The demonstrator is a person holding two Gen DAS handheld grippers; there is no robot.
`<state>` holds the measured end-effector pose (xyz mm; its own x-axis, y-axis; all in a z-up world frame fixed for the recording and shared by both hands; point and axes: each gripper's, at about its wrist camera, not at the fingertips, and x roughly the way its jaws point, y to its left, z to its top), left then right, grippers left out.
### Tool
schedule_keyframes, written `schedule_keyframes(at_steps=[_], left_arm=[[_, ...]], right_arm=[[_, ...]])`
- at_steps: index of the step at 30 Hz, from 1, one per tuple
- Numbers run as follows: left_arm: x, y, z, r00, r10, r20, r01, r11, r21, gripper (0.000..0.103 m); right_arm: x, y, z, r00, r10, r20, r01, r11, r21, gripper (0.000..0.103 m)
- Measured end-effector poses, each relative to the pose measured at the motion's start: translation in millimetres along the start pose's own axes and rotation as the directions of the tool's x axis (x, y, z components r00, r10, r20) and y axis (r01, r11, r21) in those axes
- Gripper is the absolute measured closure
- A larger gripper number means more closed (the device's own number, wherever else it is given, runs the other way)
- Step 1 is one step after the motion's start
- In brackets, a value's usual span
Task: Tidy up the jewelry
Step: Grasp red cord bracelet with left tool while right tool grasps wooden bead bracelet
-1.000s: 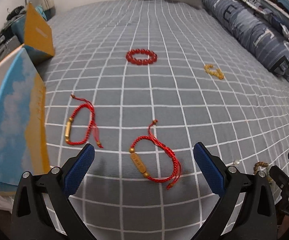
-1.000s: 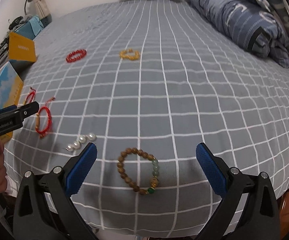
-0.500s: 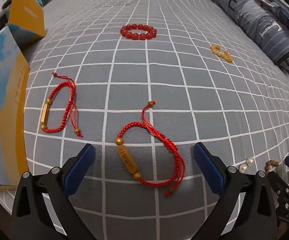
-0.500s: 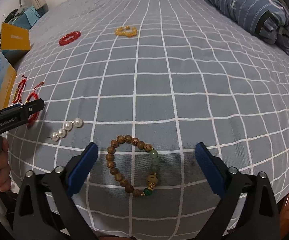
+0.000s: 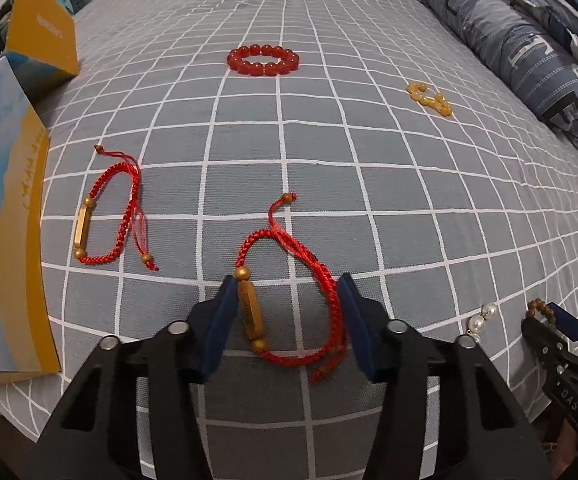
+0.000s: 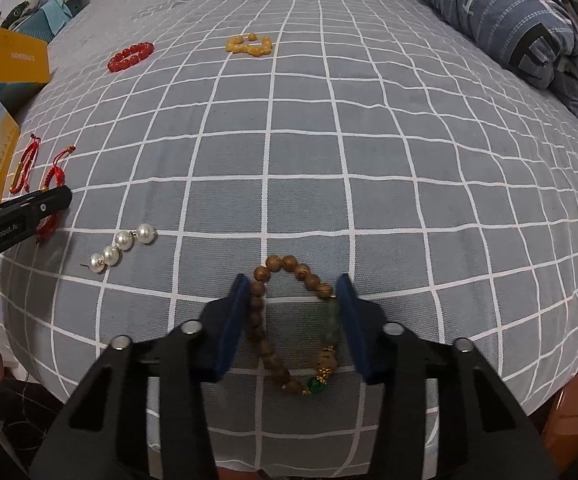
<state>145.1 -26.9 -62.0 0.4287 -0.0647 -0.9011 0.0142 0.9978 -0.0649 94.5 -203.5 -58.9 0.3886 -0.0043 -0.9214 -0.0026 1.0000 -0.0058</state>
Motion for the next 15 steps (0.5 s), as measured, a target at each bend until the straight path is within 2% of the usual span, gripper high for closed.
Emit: schedule_keyframes(at_steps=[5, 8, 15], left_arm=[[-2, 0, 1, 1.000, -0.010, -0.015, 0.010, 1.000, 0.002, 0.071], [-3, 2, 2, 1.000, -0.023, -0.021, 0.023, 1.000, -0.007, 0.092], [-15, 0, 3, 0.999, -0.028, 0.018, 0.028, 1.000, 0.003, 0.093]], right_arm=[[2, -3, 4, 1.000, -0.003, -0.001, 0.003, 1.000, 0.003, 0.086], [0, -3, 5, 1.000, -0.005, 0.003, 0.005, 1.000, 0.008, 0.094], [-8, -5, 4, 0.999, 0.001, 0.036, -0.002, 0.999, 0.036, 0.095]])
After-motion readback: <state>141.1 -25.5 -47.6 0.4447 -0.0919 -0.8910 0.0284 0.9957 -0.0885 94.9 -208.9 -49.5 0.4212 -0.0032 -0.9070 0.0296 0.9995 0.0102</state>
